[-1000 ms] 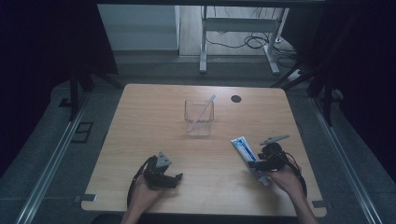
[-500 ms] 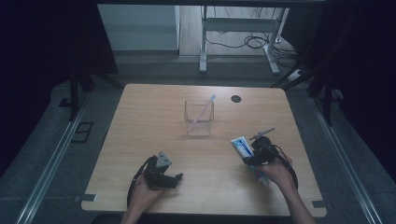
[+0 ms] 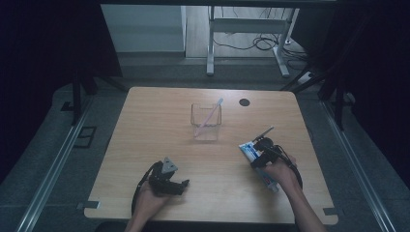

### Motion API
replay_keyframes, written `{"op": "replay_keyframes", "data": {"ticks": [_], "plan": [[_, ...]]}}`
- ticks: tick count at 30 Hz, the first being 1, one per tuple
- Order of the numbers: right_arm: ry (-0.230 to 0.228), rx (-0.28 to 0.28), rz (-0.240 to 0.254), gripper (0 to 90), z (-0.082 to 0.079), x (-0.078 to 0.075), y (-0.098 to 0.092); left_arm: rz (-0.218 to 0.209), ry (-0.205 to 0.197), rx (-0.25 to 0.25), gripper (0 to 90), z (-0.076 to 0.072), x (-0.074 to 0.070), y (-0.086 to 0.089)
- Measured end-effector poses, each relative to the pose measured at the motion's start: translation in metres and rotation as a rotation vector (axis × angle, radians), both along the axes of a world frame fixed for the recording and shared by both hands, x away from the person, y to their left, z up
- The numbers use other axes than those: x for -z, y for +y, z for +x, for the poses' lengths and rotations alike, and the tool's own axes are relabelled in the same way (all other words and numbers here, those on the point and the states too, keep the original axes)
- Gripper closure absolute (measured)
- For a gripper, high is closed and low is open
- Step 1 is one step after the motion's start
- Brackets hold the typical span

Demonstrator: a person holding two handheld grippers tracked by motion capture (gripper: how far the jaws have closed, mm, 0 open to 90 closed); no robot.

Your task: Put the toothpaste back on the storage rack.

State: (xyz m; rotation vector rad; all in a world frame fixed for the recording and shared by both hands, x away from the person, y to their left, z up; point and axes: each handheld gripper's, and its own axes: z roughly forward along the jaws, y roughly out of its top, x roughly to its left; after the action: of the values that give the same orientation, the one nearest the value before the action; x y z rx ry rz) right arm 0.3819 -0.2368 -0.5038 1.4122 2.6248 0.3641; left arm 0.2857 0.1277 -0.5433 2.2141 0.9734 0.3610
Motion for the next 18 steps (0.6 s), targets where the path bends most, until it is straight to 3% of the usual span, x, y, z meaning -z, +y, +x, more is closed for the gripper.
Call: {"op": "replay_keyframes", "data": {"ticks": [5, 9, 10, 11, 12, 18], "plan": [[0.004, 0.01, 0.006, 43.6, 0.002, 0.001, 0.001, -0.001, -0.001, 0.0, 14.1, 0.0, 0.0, 0.0], [0.01, 0.006, 0.011, 51.6, 0.003, 0.0, 0.001, -0.001, -0.001, 0.0, 14.1, 0.0, 0.0, 0.0], [0.007, 0.009, 0.027, 57.9, 0.002, -0.001, 0.0, -0.001, -0.001, -0.001, 14.1, 0.0, 0.0, 0.0], [0.007, 0.009, 0.027, 57.9, 0.002, -0.001, 0.0, -0.001, -0.001, -0.001, 14.1, 0.0, 0.0, 0.0], [0.002, 0.005, 0.058, 66.1, 0.001, -0.005, -0.004, -0.001, -0.001, 0.0, 14.1, 0.0, 0.0, 0.0], [-0.006, -0.025, 0.096, 71.5, -0.001, -0.008, -0.01, 0.0, 0.0, 0.0, 14.1, 0.0, 0.0, 0.0]]}}
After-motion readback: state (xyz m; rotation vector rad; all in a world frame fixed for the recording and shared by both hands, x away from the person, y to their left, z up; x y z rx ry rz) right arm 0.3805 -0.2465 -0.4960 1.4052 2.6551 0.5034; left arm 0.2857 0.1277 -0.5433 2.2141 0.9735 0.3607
